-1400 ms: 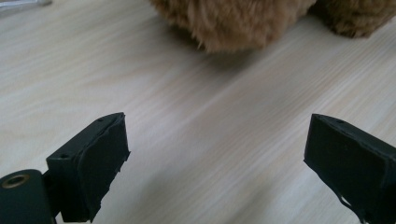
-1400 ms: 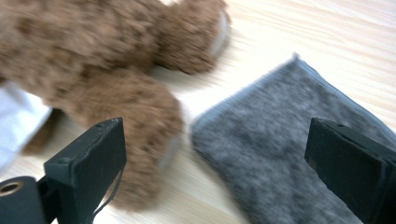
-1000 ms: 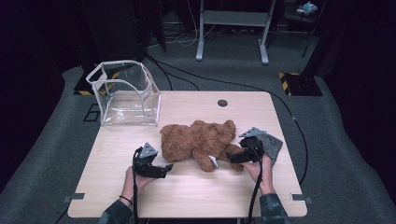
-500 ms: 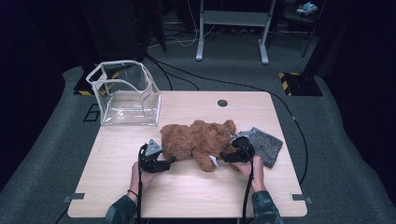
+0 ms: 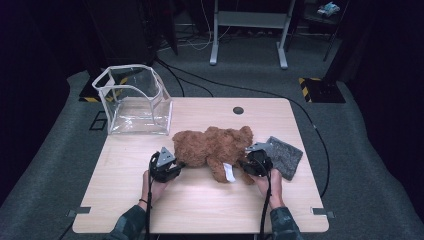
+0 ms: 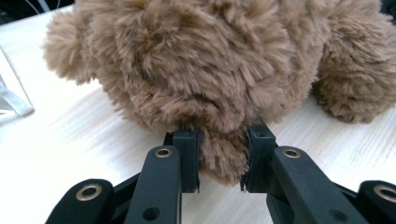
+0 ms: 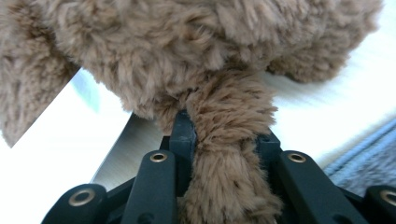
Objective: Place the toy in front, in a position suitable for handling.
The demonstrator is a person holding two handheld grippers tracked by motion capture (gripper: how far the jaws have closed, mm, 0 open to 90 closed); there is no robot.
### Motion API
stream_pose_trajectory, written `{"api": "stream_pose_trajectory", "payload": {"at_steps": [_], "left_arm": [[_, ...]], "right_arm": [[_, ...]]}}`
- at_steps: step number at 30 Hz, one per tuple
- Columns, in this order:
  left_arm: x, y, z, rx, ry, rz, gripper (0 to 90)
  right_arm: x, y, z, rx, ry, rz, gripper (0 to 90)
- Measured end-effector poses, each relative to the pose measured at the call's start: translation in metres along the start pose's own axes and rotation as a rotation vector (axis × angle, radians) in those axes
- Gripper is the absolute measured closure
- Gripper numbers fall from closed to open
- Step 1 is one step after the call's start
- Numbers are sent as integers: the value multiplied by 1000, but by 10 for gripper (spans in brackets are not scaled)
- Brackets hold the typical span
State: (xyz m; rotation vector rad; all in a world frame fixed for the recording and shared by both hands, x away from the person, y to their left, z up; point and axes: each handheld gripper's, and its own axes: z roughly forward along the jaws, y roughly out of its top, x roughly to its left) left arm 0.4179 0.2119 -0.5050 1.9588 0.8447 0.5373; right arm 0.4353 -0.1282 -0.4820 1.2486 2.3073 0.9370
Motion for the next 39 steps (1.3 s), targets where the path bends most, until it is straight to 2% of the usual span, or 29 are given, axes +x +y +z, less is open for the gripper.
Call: {"api": "stream_pose_trajectory", "payload": {"at_steps": [4, 5, 6, 10, 13, 15, 16, 20, 24, 27, 28, 29, 30, 32, 33, 34, 36, 37, 39], "left_arm": [[0, 1, 3, -3, 6, 27, 727], [0, 2, 4, -5, 7, 31, 730], [0, 2, 4, -5, 5, 37, 730], [2, 9, 9, -7, -2, 27, 730], [4, 14, 12, 10, -7, 44, 730], [5, 14, 16, 15, -16, 29, 729], [7, 15, 18, 25, -19, 30, 730], [7, 15, 21, 47, -36, 24, 729], [6, 16, 23, 44, -38, 16, 727], [6, 15, 23, 59, -53, 2, 726], [6, 14, 24, 57, -52, -4, 726], [6, 13, 24, 55, -52, -10, 724], [6, 12, 24, 50, -48, -7, 722], [4, 11, 23, 49, -41, -6, 707], [3, 12, 23, 55, -43, 0, 689], [3, 12, 22, 57, -37, 10, 669], [3, 11, 22, 62, -33, -9, 582], [4, 10, 21, 61, -32, -18, 539], [5, 7, 20, 59, -30, -37, 438]], "right_arm": [[4, 1, -8, -28, -40, -6, 700], [4, 0, -12, -38, -54, -34, 701], [4, 0, -12, -38, -54, -34, 701], [6, -2, -18, -46, -76, -41, 701], [6, -5, -21, -46, -90, -38, 700], [7, -6, -21, -51, -97, -28, 699], [6, -8, -21, -47, -93, -39, 699], [5, -11, -20, -36, -99, -29, 694], [-2, -14, -13, -22, -86, 0, 679], [-5, -14, -9, -10, -86, 12, 671], [-5, -14, -8, -2, -83, 24, 667], [-7, -15, -6, -6, -87, 15, 662], [-6, -15, -5, 4, -79, 31, 654], [-8, -16, -3, -1, -76, 19, 622], [-8, -16, -4, 9, -72, 38, 598], [-9, -16, -4, 8, -77, 37, 559], [-12, -15, -6, 24, -75, 36, 467], [-12, -14, -7, 27, -83, 53, 418], [-15, -15, -10, 20, -74, 57, 307]]}}
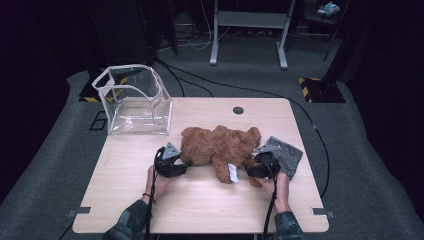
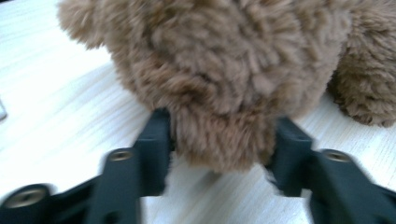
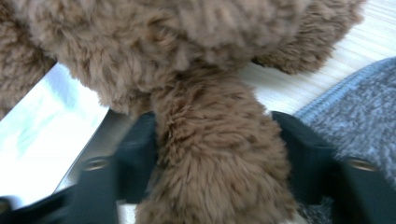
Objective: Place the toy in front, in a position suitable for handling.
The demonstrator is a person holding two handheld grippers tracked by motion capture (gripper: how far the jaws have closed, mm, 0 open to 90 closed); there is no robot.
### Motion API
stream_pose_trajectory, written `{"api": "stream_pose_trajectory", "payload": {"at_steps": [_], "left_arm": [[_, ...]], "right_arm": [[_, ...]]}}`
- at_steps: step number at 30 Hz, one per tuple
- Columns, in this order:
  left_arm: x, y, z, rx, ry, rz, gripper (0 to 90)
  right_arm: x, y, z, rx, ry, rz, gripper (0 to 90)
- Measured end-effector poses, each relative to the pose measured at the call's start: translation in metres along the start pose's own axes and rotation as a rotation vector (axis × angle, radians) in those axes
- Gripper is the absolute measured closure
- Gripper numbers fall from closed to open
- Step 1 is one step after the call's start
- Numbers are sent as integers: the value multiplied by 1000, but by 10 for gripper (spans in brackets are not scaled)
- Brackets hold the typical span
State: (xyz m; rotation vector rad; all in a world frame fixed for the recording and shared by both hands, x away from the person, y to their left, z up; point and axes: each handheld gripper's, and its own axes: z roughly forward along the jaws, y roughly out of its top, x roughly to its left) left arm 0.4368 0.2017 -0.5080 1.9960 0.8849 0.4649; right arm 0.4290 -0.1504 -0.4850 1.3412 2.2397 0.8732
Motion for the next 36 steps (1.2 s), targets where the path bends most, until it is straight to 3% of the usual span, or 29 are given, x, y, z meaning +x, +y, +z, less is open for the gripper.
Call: {"api": "stream_pose_trajectory", "payload": {"at_steps": [3, 6, 10, 14, 18, 24, 28, 31, 36], "left_arm": [[3, -4, -2, -16, -12, -18, 360], [4, -6, -1, -28, -13, -33, 309], [5, -8, 0, -39, -26, -51, 275], [5, -12, 4, -43, -37, -67, 253], [1, -15, 2, -74, -17, -38, 246], [-3, -17, 3, -80, -1, -20, 220], [-4, -19, -1, -111, -2, 5, 232], [-5, -19, -1, -130, 3, 6, 230], [-5, -19, -1, -120, 2, 5, 250]], "right_arm": [[-4, -1, -8, -21, 3, 32, 165], [-10, -2, -17, -24, 20, 44, 107], [-20, -5, -28, -30, 0, 55, 37], [-35, -11, -34, -15, -29, 91, 26], [-53, -18, -39, -13, -72, 146, 36], [-73, -21, -36, 24, -124, 195, 56], [-80, -23, -27, 51, -138, 221, 65], [-83, -23, -21, 60, -140, 214, 68], [-84, -22, -14, 74, -157, 210, 66]]}}
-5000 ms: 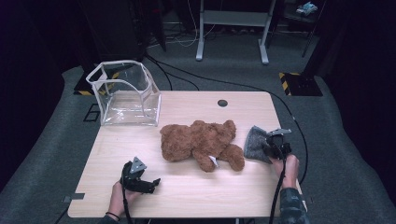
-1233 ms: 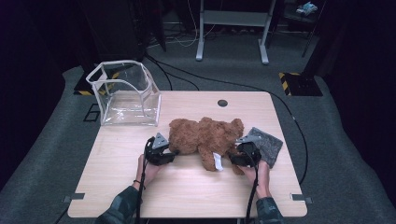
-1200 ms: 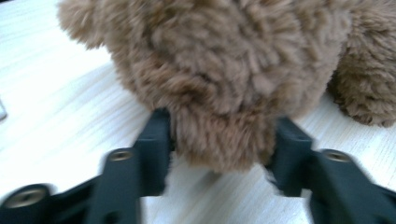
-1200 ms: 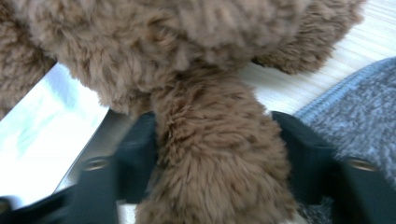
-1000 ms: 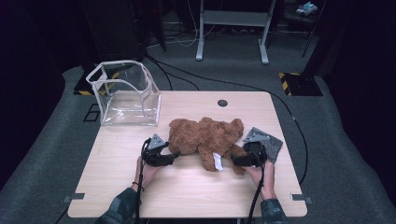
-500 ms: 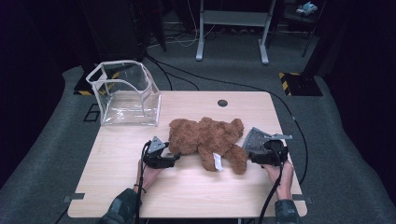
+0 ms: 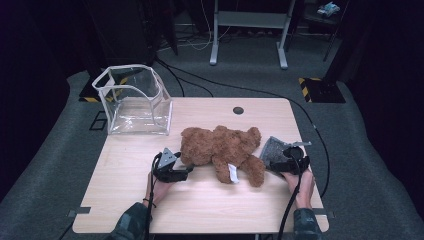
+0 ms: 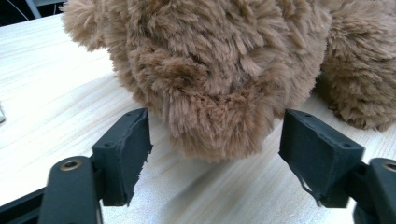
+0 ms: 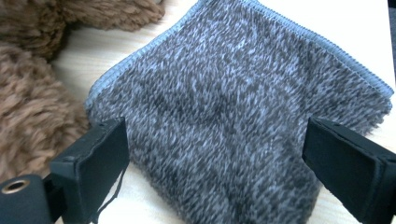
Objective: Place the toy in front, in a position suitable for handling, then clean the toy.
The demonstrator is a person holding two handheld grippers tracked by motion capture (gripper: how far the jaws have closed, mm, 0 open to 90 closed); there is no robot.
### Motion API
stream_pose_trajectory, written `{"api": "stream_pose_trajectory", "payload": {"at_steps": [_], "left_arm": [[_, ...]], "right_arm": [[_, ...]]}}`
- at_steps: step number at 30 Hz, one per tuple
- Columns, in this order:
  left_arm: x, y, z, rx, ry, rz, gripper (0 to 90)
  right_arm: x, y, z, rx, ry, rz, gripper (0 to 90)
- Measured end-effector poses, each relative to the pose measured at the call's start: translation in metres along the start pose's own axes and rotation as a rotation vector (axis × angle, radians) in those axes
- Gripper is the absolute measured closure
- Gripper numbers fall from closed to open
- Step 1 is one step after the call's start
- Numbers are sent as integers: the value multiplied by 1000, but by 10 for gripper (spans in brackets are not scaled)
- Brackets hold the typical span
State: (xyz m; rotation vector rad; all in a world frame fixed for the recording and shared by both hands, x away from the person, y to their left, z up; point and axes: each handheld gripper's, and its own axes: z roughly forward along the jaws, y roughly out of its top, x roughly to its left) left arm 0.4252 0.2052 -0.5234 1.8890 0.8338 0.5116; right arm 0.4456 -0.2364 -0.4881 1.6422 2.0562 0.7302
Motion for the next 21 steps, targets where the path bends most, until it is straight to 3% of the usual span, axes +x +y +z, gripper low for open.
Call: {"api": "stream_pose_trajectory", "payload": {"at_steps": [5, 11, 12, 17, 18, 21], "left_arm": [[2, 0, 0, -3, 0, -13, 327], [2, 1, 2, 2, -15, -9, 523], [2, 1, 2, 9, -23, -6, 551], [5, 1, 1, 13, -49, -13, 623], [5, 1, 1, 13, -50, -12, 626], [5, 1, 2, 10, -48, -14, 626]], "right_arm": [[-1, 3, 7, 20, 3, 17, 57], [0, 7, 18, 54, 1, 1, 68], [1, 7, 19, 65, 6, 20, 76], [2, 6, 26, 113, 14, -7, 110], [1, 6, 27, 109, 14, -44, 117], [2, 9, 27, 129, 21, -70, 143]]}}
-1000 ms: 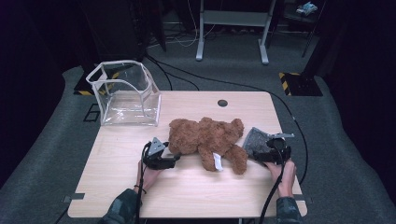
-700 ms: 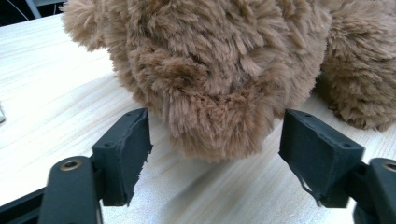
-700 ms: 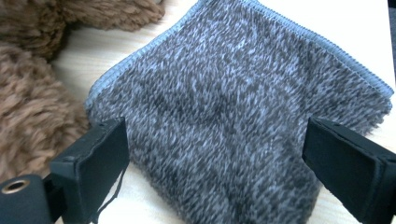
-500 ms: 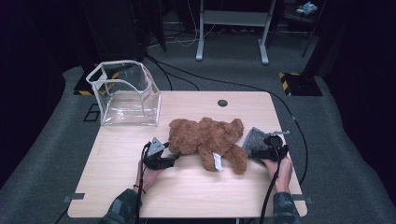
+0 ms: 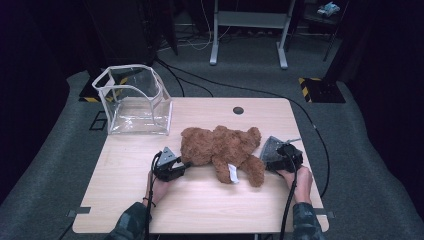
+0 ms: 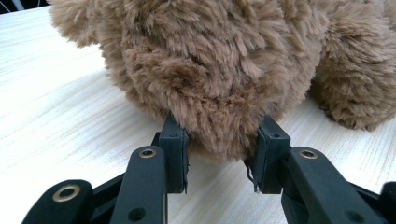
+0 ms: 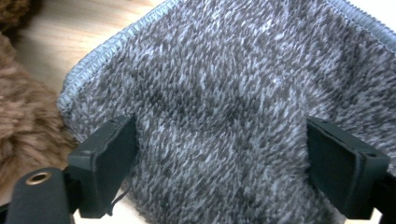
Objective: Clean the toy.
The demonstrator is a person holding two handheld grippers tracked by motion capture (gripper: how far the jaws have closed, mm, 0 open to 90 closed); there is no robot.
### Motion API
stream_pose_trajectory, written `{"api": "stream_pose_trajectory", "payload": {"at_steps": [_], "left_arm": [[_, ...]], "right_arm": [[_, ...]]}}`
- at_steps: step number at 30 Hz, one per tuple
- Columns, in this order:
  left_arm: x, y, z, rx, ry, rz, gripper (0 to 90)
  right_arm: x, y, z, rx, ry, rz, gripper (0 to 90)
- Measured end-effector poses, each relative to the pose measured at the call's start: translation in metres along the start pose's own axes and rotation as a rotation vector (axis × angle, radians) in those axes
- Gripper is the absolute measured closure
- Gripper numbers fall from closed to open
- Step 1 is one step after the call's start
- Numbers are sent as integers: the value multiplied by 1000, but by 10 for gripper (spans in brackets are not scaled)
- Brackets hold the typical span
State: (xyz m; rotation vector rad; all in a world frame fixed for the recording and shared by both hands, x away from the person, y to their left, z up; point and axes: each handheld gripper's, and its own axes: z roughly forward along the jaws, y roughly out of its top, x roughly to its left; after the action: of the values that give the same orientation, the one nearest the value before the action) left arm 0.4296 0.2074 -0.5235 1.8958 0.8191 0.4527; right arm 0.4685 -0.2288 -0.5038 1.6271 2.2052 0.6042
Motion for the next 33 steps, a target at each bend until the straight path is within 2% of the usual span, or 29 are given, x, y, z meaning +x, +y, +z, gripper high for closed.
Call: {"api": "stream_pose_trajectory", "payload": {"at_steps": [2, 4, 8, 9, 12, 13, 14, 17, 21, 23, 28, 30, 33], "left_arm": [[0, 0, 0, 1, 0, 0, 626], [1, 0, 0, 5, -5, -2, 626], [0, 0, 0, 2, -6, -9, 629], [1, 0, 0, 2, -8, -10, 630], [1, 0, 0, 0, -9, -10, 630], [1, 0, 0, 2, -11, -12, 630], [1, 0, 0, 2, -11, -11, 631], [1, 0, 1, 4, -10, -11, 634], [2, 0, 1, 5, -11, -10, 644], [2, 0, 1, 7, -11, -10, 648], [1, 1, 1, 12, -14, -17, 660], [1, 1, 1, 12, -15, -16, 663], [1, 1, 2, 13, -14, -14, 664]], "right_arm": [[-1, 1, 0, 12, 8, -5, 170], [-2, 3, 0, 14, 18, -41, 204], [0, 6, -3, 29, 26, -37, 368], [1, 6, -5, 34, 25, -16, 423], [0, 3, -6, 3, 22, -13, 547], [0, 3, -7, 6, 21, -3, 567], [-1, 3, -7, -1, 22, -15, 591], [0, 3, -8, 1, 17, -3, 641], [2, 2, -8, -16, 3, -21, 687], [3, 1, -9, -14, 3, -8, 703], [1, 0, -12, -41, 9, 2, 724], [1, 1, -16, -49, 10, 20, 726], [2, 3, -24, -72, 14, 18, 726]]}}
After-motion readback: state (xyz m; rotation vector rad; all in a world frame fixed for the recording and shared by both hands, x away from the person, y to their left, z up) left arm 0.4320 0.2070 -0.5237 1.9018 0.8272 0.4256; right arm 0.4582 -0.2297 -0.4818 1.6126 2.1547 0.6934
